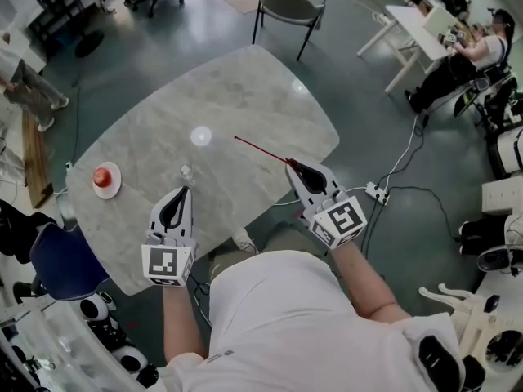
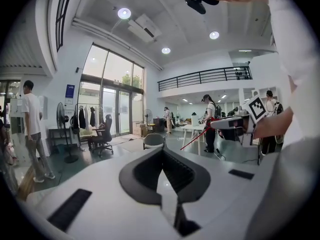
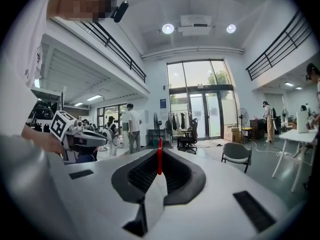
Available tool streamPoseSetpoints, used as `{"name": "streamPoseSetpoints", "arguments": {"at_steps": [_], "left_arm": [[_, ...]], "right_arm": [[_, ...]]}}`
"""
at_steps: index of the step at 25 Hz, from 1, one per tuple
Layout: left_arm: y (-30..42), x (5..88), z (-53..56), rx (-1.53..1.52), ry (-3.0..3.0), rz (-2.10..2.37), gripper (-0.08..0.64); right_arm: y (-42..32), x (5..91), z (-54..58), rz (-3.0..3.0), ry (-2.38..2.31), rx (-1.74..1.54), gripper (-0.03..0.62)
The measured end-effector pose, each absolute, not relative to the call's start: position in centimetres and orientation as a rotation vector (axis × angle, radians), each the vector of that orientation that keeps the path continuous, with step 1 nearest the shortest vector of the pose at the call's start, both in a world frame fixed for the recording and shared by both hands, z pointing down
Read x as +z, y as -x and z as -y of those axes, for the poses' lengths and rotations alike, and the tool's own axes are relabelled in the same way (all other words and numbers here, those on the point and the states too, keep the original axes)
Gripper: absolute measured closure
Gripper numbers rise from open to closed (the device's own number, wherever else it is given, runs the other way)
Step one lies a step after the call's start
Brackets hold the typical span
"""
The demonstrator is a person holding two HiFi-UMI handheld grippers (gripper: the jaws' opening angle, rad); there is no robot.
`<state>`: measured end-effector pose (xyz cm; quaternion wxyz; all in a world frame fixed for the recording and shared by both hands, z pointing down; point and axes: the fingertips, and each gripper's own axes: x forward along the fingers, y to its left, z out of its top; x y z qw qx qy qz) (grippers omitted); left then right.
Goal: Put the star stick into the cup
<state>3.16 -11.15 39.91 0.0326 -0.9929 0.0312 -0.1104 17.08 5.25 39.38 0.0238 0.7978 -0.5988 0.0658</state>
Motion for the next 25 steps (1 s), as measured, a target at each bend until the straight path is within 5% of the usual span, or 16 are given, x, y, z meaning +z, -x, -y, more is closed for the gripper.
{"name": "streamPoseSetpoints", "arguments": {"at_steps": [25], "left_arm": [[4.3,42.3,14.5,-0.585,3.015,-0.851,0.558]], "right_arm": [[-16.2,42.7,8.9,2.268,-1.806,0.203,0.566]]}}
